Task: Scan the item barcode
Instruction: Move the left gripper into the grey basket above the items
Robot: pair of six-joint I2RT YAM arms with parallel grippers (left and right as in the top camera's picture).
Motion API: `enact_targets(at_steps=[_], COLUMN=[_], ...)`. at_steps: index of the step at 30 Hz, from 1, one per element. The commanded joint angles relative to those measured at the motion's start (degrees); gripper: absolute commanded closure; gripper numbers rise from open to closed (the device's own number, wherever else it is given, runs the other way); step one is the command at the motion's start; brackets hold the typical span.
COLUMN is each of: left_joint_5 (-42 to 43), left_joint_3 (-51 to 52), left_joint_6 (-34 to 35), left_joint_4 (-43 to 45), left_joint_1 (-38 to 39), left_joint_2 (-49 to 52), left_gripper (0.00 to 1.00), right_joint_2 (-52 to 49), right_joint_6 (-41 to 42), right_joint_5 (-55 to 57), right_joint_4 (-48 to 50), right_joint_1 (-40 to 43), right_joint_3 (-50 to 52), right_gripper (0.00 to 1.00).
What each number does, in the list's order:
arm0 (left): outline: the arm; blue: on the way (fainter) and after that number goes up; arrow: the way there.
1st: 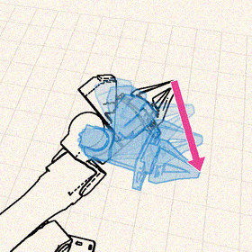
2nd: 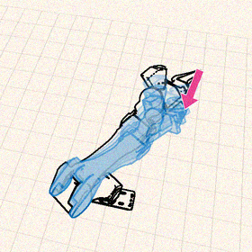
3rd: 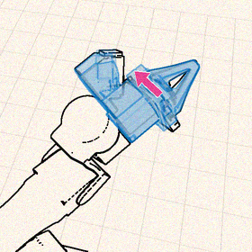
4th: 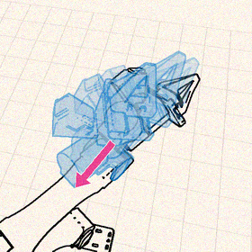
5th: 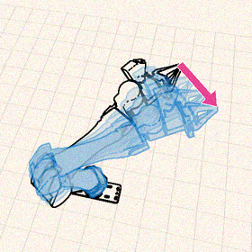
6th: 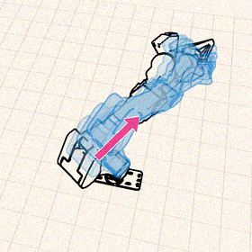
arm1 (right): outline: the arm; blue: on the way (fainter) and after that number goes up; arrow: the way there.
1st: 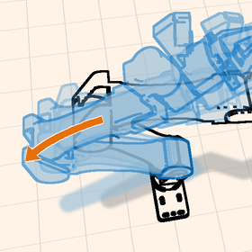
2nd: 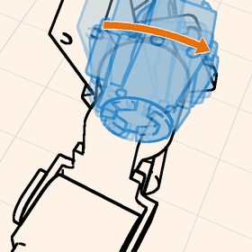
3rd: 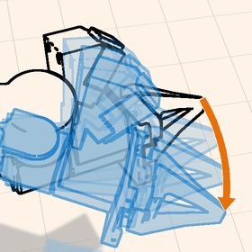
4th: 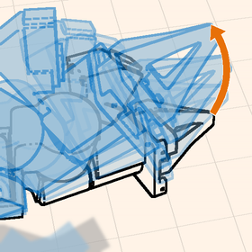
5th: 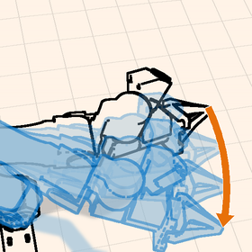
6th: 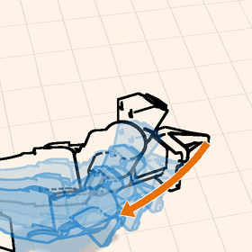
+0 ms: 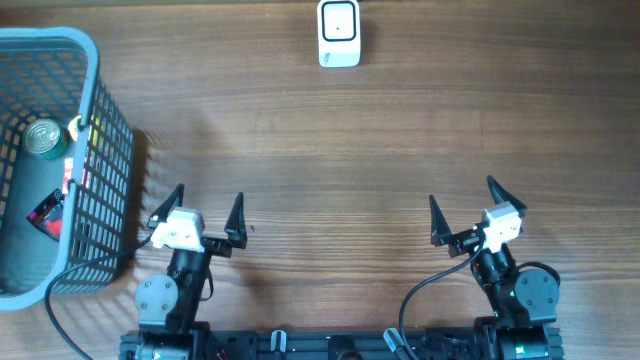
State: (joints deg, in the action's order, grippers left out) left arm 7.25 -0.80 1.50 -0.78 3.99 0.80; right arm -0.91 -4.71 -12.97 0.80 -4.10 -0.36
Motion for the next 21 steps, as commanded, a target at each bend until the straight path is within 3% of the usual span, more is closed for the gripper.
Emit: enact_targets(at_steps=[1,7,13,21], left_joint_5=[3.65,3.63,2.91,-2.27], left_joint_3=[-5.64,-15.34,-30.23,-69.59], left_joint_6=[-1.09,-1.51,-1.05,-1.07], left_joint_4=[-1.25,-4.37,-11.39,-44.33], left_joint_1=[-0.46,-0.48,-0.48,-0.48], left_joint_2=[0.57,9.73,26.91,51.41], left_gripper=[0.0,0.0,0.0,0.0], right_joint_2=[-0.11,-0.11,-0.11,-0.11], right_joint_6=[0.61,0.61,0.61,0.61], right_joint_5=[0.76,0.76,0.76,0.76], right_joint_4=[0.13,0.13,0.13,0.13], right_joint_1=[-0.13,-0.13,-0.13,-0.13], right_joint_3=[0.07,0.07,0.07,0.07], right_gripper=[0.0,0.0,0.0,0.0])
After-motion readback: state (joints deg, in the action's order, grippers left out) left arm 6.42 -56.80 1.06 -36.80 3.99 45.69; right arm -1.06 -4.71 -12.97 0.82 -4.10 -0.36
